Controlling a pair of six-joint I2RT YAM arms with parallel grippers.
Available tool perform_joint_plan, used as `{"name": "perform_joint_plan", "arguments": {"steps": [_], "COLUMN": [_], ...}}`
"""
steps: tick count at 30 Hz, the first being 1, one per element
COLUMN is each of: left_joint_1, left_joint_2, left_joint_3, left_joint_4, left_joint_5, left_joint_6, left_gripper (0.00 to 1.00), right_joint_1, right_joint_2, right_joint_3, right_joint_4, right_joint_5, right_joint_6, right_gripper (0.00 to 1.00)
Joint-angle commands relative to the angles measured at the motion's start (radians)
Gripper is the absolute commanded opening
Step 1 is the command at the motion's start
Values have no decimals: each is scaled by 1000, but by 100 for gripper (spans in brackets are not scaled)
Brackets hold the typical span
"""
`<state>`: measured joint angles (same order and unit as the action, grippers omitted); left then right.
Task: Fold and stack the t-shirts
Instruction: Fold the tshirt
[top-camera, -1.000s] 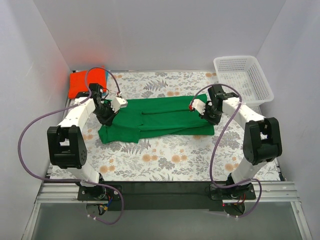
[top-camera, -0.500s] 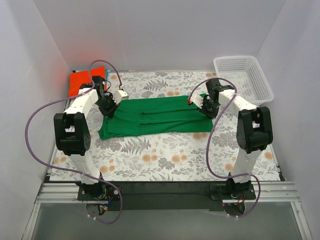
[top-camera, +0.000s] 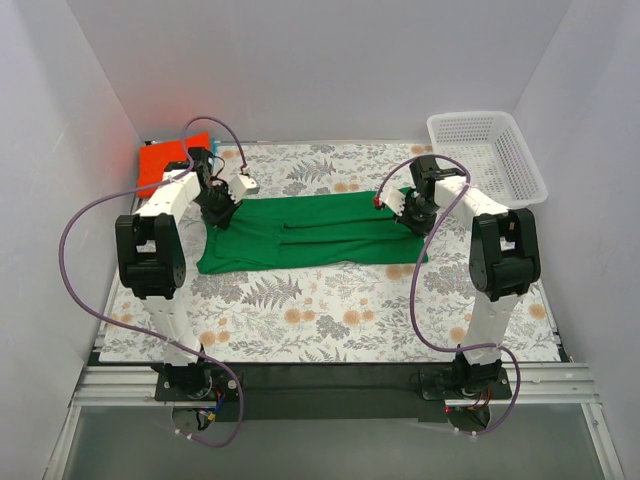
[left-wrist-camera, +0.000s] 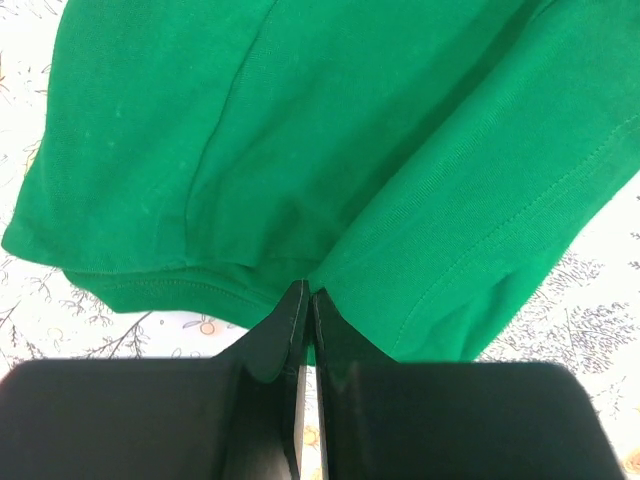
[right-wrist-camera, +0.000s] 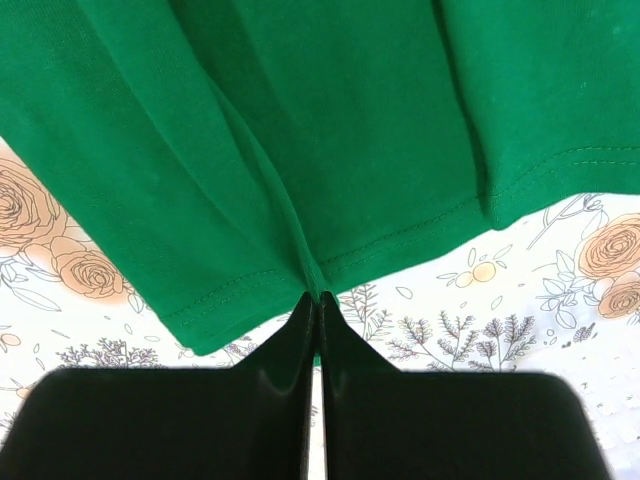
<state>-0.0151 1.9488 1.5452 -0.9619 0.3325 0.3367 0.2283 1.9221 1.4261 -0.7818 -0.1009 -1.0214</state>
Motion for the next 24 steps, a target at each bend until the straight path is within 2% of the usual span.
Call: {"name": "perform_joint_plan", "arguments": {"steps": [1,3,4,5,7,8,10,15,19,24], "left_joint_1": [4,4,4,7,14,55,108,242,346,388], "left_joint_2": [-4,5,7,7,-5,-13,-42,-102,-175,-212], "left_joint_3": [42,49,53,67,79,85,93,53,-120,-243], "left_joint_4": [15,35,32,26,14,2,-15,-103,-71,-29], "left_joint_5": [2,0,10,23,51,69,118,240,301,338], "left_joint_6": [21,3,-10,-24,-60,-76,-114,-186,-237,-287], "left_gripper": [0,6,10,23,31,35,43,48,52,56], "right_joint_1": [-9,-10,-14,-24,-36,-53,-70,-122,-138,-181], "right_joint_2": [9,18,21,23,15,2,-15,-93,-129,-92], "right_joint_3": [50,69,82,92,125,132,149,67,-32,-50], "right_joint_4": [-22,-23,-24,-27,-45,-60,-111,-155,-155,-134], "right_joint_5": [-3,-2,-5,-10,-37,-54,-104,-204,-250,-287], "right_joint_6": [-36,-17,-2,36,72,93,144,289,409,518], "right_gripper": [4,16,27,33,46,49,51,51,51,52]}}
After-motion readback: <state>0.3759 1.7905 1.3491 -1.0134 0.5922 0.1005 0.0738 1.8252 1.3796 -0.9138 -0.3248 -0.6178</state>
